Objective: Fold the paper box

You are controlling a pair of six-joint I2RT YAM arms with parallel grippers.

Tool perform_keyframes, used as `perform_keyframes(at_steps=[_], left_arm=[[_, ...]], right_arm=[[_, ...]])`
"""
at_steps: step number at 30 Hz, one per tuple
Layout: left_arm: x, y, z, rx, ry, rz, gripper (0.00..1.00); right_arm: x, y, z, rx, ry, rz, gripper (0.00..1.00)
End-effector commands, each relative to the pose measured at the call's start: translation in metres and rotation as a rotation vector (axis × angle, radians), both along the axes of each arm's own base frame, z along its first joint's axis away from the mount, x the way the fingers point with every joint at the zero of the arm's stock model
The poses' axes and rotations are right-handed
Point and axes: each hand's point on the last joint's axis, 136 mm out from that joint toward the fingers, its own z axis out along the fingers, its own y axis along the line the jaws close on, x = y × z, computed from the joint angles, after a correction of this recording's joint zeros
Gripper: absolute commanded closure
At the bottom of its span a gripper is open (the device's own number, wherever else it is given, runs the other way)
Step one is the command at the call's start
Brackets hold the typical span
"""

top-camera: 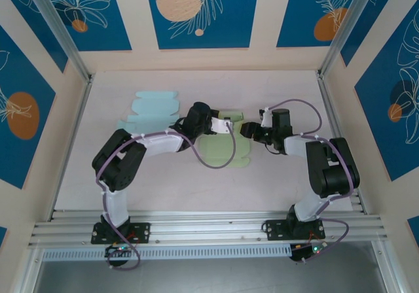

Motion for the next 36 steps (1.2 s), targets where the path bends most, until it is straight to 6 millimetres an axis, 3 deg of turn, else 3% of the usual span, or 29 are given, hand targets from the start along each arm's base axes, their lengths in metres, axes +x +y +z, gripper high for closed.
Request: perform_keyframes(at_steps=[1,8,25,36], left_arm=[[-0.001,-0.004,-0.017,0.017,0.022,-0.024,1.0],[0.003,-0.007,-0.028,0.036,-0.054,-0.04,1.0],[-0.009,0.0,-0.047,0.052,-0.099,-0.076,1.0],[-0.011,-0.001,-0.05,0.041,-0.08,-0.082,1.0]], right_arm=[[0.011,0.002,0.007,-0.055,-0.07,-0.007,0.4],[0.005,0.001,0.007,-0.078,-0.094,-0.033,0.4],[0.023,0.015,0.001,-0.137,-0.11,0.008,0.4],[0.04,0.014,-0.005,-0.223,-0.127,-0.051,0.53]])
